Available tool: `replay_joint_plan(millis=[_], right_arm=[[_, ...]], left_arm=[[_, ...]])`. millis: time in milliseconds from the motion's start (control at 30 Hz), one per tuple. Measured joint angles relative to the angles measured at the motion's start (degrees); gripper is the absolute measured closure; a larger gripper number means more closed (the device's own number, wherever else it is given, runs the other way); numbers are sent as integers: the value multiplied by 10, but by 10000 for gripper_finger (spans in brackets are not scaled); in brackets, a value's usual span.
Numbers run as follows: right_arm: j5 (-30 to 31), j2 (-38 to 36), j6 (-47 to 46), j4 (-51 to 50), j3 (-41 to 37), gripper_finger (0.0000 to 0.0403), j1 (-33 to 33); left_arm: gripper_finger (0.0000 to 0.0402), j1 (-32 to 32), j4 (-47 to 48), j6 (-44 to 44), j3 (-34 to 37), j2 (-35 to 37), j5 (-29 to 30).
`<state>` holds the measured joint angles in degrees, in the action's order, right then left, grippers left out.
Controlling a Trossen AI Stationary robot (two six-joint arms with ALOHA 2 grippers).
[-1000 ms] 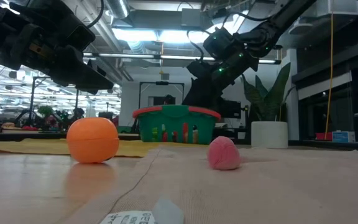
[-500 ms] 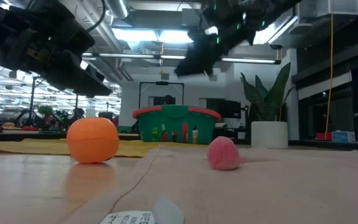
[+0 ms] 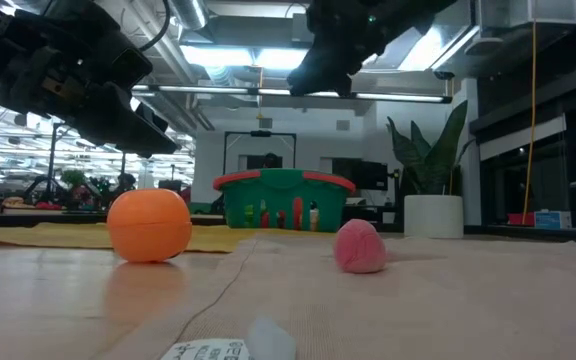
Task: Pick and placing Produce into tupperware
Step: Put the orange into the blue basket
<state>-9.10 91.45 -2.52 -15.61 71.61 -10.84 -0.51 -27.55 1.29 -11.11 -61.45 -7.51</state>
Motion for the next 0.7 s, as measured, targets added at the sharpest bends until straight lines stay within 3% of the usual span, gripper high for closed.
replay_joint_plan(millis=[233, 367, 700], right_arm=[[13, 2, 26, -2, -34, 250, 27], [77, 2, 28, 106, -99, 250, 49], [84, 2, 13, 332, -245, 250, 94]], left_arm=[[365, 0, -5, 1, 0, 0, 0], [374, -12, -5, 10, 0, 0, -7], [393, -34, -5, 17, 0, 0, -9]])
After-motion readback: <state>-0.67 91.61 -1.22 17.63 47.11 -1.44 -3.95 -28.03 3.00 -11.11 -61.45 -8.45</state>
